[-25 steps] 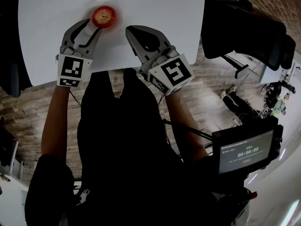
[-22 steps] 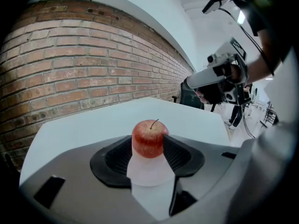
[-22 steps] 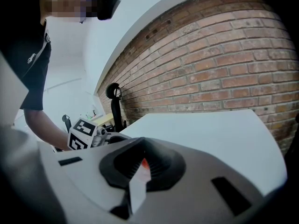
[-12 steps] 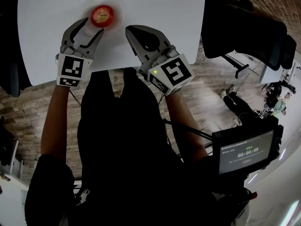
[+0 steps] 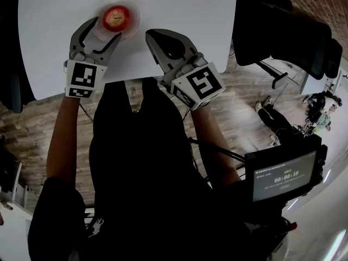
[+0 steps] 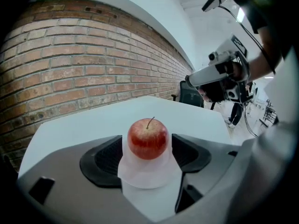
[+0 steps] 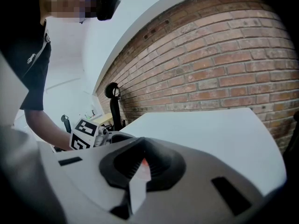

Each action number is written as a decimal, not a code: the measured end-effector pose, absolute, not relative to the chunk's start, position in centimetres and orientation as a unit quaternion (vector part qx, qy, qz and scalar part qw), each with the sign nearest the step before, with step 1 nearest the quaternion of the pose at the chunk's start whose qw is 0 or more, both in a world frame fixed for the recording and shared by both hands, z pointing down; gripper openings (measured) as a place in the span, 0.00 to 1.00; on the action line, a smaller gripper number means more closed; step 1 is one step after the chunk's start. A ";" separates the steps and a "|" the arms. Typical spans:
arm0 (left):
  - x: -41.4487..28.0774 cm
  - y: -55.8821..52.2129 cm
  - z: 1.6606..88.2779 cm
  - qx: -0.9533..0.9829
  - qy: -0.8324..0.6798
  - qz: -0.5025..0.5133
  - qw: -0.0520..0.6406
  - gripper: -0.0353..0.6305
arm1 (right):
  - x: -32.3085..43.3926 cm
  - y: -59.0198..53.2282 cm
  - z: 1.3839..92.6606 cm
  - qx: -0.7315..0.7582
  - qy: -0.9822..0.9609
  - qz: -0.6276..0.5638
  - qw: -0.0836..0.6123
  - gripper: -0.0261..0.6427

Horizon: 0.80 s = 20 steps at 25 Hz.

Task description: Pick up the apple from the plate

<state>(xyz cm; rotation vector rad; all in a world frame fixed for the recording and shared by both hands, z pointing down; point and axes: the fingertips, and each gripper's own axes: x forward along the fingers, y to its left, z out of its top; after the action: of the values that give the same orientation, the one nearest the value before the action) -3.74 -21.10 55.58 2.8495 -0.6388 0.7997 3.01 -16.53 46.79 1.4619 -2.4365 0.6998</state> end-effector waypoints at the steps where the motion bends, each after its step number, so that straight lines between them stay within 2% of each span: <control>1: -3.7 -21.2 55.6 0.939 -0.211 0.264 0.057 0.53 | 3.0 -16.5 46.8 0.497 -0.828 0.238 0.108 0.04; 20: -2.4 -21.7 56.8 0.940 -0.204 0.270 0.051 0.66 | 3.5 -16.2 47.1 0.502 -0.821 0.246 0.113 0.04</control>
<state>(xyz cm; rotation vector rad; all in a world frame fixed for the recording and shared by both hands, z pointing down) -2.39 -21.65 56.80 2.8599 -0.6208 0.8210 3.53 -16.22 47.14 1.4731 -2.4092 0.7224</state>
